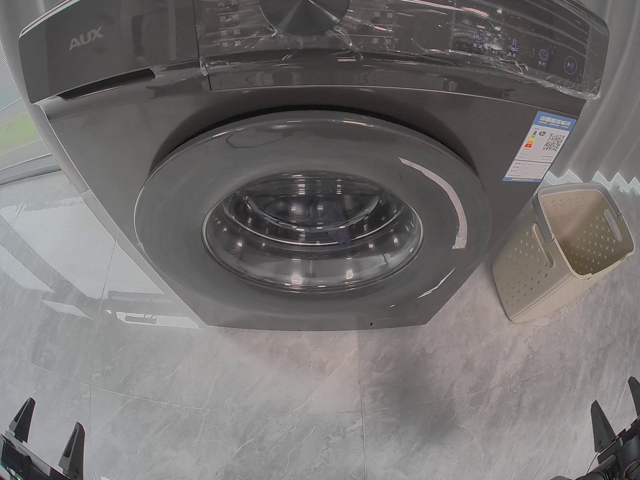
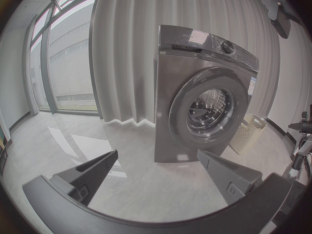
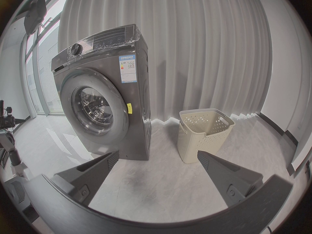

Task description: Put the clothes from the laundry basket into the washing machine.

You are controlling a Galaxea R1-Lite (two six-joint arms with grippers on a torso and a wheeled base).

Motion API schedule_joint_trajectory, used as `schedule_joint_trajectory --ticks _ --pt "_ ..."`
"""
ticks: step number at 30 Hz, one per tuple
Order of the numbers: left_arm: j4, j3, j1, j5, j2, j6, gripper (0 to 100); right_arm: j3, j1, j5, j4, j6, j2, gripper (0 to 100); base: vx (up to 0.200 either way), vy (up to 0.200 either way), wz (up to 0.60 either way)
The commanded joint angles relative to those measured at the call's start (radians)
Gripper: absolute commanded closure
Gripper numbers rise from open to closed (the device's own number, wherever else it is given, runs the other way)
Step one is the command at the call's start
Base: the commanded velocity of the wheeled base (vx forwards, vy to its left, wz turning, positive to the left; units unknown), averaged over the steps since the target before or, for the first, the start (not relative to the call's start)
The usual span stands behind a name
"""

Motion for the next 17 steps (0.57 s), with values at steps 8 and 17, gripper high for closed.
schedule_joint_trajectory --ticks 8,17 --pt "0.000 0.018 0.002 -0.001 -0.013 0.030 0 0.016 0.001 0.003 0.003 0.007 -0.014 0 0.000 0.000 0.00" --pt "0.000 0.018 0.002 -0.001 -0.013 0.030 0 0.015 0.001 0.003 0.009 0.002 -0.014 0 0.000 0.000 0.00"
